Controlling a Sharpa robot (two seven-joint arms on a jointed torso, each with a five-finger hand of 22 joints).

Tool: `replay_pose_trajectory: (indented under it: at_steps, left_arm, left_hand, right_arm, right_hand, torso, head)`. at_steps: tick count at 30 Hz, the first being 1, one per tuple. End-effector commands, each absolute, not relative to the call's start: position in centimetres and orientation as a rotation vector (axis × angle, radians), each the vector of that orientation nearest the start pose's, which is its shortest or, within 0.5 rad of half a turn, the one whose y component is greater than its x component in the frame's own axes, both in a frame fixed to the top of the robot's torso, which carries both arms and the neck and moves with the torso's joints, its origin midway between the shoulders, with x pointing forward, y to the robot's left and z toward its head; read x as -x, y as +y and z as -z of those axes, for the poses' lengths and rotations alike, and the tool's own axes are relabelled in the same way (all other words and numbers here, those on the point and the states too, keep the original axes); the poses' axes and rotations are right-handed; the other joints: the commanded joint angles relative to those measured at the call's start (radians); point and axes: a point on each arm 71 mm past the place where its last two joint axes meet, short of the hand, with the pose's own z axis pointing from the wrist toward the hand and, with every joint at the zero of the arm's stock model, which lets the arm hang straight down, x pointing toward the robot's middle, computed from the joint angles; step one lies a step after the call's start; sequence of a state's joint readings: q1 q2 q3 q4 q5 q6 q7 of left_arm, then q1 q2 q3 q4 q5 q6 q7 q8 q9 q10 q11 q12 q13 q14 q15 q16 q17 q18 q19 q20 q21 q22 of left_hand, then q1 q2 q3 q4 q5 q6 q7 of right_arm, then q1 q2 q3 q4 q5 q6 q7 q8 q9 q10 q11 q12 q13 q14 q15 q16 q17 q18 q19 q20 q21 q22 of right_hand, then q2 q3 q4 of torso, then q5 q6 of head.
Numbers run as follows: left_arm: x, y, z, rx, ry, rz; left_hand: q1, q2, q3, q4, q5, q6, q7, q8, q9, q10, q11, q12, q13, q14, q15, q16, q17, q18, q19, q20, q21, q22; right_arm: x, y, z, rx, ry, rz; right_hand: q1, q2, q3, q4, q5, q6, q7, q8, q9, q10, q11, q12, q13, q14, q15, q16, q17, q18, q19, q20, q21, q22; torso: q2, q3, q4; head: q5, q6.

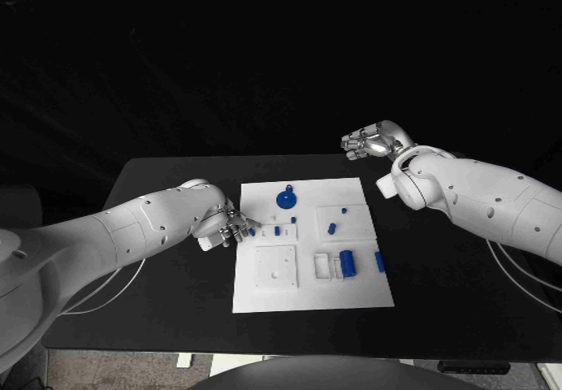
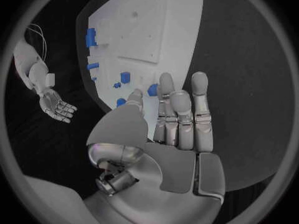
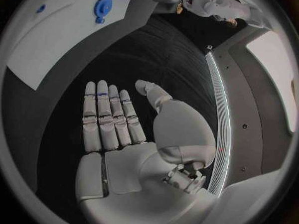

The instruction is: Assemble the parts on the task board

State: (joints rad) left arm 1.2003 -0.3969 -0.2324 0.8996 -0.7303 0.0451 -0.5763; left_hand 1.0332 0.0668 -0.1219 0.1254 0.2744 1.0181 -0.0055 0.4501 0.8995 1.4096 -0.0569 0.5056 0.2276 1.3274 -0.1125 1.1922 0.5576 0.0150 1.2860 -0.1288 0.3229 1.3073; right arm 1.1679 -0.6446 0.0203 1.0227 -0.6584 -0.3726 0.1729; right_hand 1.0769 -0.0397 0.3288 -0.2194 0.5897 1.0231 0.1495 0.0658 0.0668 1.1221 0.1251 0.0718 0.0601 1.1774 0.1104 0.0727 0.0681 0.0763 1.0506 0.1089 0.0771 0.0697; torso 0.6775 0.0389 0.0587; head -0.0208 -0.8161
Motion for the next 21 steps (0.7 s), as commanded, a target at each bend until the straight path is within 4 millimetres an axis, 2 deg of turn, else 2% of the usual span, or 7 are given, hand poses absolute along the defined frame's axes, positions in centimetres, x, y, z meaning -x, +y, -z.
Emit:
replay_pose_trajectory:
  at_steps: [1,7,21]
  left_arm:
    - [-53.62,17.81,31.19,0.592,2.457,0.210]
    - [-53.60,17.78,31.26,0.589,2.462,0.208]
    - [-53.65,17.74,31.33,0.587,2.465,0.209]
  left_hand:
    - [0.002,0.010,-0.002,-0.014,0.004,-0.006,0.001,0.005,-0.001,-0.007,-0.002,0.006,-0.001,-0.008,0.002,0.007,-0.002,-0.004,-0.003,-0.001,0.006,0.020]
    - [0.007,0.016,-0.001,-0.025,0.005,-0.005,0.000,0.005,-0.002,-0.007,-0.002,0.006,-0.001,-0.009,0.002,0.008,-0.002,-0.004,-0.004,-0.001,0.006,0.020]
    - [0.036,0.058,0.018,-0.063,0.011,-0.008,-0.002,0.004,-0.004,-0.008,-0.003,0.007,-0.002,-0.010,0.001,0.010,-0.004,-0.005,-0.005,-0.001,0.007,0.020]
  right_arm:
    - [-56.72,-26.01,20.73,-0.665,1.529,-0.916]
    - [-56.72,-25.99,20.73,-0.665,1.529,-0.917]
    - [-56.69,-25.97,20.71,-0.665,1.530,-0.918]
  right_hand:
    - [0.003,-0.009,-0.003,0.002,0.007,-0.002,0.003,-0.003,-0.001,-0.006,0.002,-0.004,-0.001,-0.006,0.002,-0.005,-0.002,0.003,-0.008,0.002,-0.002,-0.001]
    - [0.003,-0.009,-0.003,0.002,0.007,-0.002,0.003,-0.003,-0.001,-0.006,0.002,-0.004,-0.001,-0.006,0.002,-0.005,-0.002,0.003,-0.008,0.002,-0.002,-0.001]
    - [0.003,-0.009,-0.003,0.002,0.007,-0.002,0.003,-0.003,-0.001,-0.007,0.002,-0.004,-0.001,-0.007,0.002,-0.005,-0.002,0.003,-0.009,0.002,-0.002,-0.001]
  torso:
    - [0.000,0.0001,0.0010]
    - [0.000,-0.0006,0.0005]
    - [0.000,0.0000,0.0004]
  head:
    - [-0.001,-0.002]
    - [-0.001,-0.002]
    - [-0.005,-0.007]
